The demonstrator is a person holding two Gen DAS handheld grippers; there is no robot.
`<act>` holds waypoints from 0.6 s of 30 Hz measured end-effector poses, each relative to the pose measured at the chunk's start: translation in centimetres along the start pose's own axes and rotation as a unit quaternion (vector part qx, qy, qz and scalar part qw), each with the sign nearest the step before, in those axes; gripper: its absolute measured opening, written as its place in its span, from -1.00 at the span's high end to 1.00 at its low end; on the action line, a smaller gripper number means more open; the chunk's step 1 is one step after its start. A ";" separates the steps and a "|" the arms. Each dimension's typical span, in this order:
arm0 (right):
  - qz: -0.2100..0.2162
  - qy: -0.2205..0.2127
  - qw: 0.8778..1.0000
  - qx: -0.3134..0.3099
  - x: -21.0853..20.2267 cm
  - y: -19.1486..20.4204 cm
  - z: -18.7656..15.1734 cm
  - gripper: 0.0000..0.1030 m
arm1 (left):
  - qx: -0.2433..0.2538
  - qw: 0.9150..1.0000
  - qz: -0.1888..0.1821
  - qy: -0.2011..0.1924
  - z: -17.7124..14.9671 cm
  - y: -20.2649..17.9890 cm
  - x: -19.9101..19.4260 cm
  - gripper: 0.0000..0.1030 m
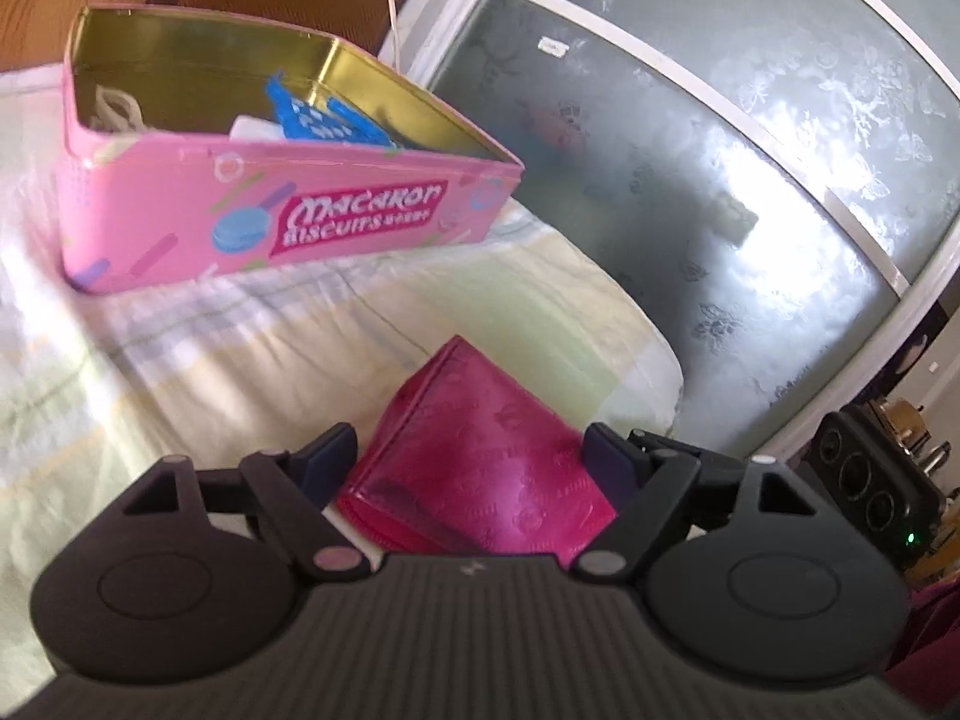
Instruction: Organize rigid objects
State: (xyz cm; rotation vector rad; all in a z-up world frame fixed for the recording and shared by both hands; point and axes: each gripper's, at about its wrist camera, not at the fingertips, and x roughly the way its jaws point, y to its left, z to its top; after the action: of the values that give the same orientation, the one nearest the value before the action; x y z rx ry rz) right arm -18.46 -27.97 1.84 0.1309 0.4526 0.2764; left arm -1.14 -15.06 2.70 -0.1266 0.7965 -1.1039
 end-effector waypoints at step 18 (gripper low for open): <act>0.007 -0.008 1.000 0.014 13.1 -7.3 17.1 -0.37 | 0.016 0.985 0.118 -0.125 16.4 4.5 1.8 -0.71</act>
State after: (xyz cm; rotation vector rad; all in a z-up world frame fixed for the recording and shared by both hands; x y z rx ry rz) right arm 2.25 -32.19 10.29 0.1631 0.4406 0.2822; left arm 12.93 -19.10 11.48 -0.1380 0.5522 -0.8559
